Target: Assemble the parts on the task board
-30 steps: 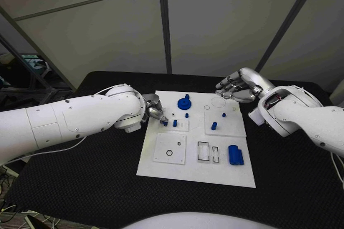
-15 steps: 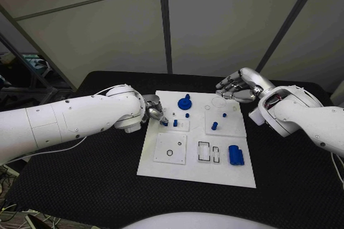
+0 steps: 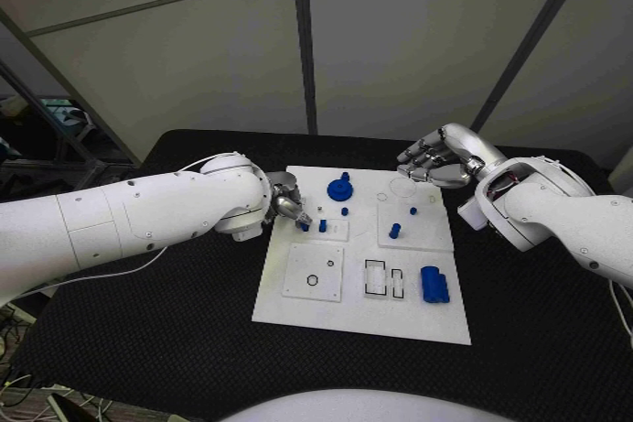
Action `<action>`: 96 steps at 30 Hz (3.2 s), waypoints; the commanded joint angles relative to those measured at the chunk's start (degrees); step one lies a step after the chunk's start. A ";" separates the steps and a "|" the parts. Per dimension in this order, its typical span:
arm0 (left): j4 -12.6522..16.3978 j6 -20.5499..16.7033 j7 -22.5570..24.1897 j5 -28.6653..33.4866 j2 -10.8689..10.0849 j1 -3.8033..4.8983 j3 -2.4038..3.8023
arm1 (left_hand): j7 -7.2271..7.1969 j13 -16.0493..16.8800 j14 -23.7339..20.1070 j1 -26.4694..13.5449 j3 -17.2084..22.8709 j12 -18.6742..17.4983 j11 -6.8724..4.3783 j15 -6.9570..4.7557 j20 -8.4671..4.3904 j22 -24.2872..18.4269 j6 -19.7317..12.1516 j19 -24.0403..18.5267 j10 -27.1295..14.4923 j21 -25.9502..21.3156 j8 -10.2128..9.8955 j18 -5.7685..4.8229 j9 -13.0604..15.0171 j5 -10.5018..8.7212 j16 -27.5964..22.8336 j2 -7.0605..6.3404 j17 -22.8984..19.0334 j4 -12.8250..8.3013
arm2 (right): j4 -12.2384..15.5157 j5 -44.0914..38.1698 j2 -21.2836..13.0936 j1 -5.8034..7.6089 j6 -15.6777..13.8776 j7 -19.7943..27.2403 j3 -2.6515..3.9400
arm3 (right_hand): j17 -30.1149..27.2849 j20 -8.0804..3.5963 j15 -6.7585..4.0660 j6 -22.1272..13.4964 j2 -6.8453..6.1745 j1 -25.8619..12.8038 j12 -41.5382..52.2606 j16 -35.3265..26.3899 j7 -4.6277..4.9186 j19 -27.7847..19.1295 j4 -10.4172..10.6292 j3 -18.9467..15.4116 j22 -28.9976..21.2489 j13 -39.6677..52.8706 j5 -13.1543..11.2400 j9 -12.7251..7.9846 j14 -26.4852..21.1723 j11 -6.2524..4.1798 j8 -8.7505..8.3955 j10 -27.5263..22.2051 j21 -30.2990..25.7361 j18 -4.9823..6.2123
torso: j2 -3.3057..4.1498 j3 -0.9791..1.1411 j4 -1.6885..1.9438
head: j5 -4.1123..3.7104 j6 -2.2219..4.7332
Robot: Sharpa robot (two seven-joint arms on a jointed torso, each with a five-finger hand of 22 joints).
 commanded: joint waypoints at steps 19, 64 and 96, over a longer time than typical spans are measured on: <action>-2.49 4.32 -1.25 -0.31 2.77 -0.14 -0.11 | -0.44 0.87 4.18 -1.45 4.98 0.64 -0.34 -0.53 -0.26 9.30 0.02 0.90 0.81 1.44 0.49 -0.82 0.91 6.26 0.13 0.50 7.81 -7.48 | 0.13 0.23 0.05 0.11 0.31 0.45 0.04 | -0.44 0.46 0.49 -0.39 -0.74 -0.20 -0.68 -1.07 0.71 0.11 -0.05 0.27 -0.53 -0.37 0.27 -0.10 -0.08 0.60 -0.61 -0.44 -1.02 0.60 | -0.06 -0.04 0.09 | -0.21 -0.27; 0.12 -10.93 6.45 -2.12 -1.46 -0.22 3.17 | 1.31 -17.79 3.30 1.35 -37.17 -14.43 1.36 0.70 0.56 4.38 -3.90 -4.15 -10.48 -16.35 -2.81 1.90 -2.06 4.24 -1.58 5.41 5.64 12.15 | -0.25 0.42 0.07 0.09 0.85 0.58 0.04 | -1.62 1.17 1.26 -1.11 -0.86 -0.64 -1.35 -3.39 1.25 -0.53 -0.20 0.11 -1.90 -0.55 0.35 -0.06 -1.32 1.25 -1.16 -1.65 -3.25 0.59 | -0.08 -0.09 0.10 | -0.55 0.34; -7.91 -14.39 35.01 -27.40 7.60 -4.11 2.56 | 3.46 -54.96 -19.53 19.91 -25.45 -48.40 6.46 5.39 5.11 -11.44 -4.57 -15.55 -24.27 -50.42 -12.53 5.17 -20.54 -3.60 -33.15 -0.97 -41.02 3.93 | -0.39 0.50 0.70 0.09 1.16 0.96 0.04 | -2.16 1.30 1.27 -0.46 -0.51 0.22 -1.55 -4.15 0.90 -0.48 -0.73 0.64 -2.44 -0.57 0.28 0.08 -1.48 1.12 -0.87 -2.00 -4.06 0.67 | 0.08 -0.03 -0.07 | -2.28 1.14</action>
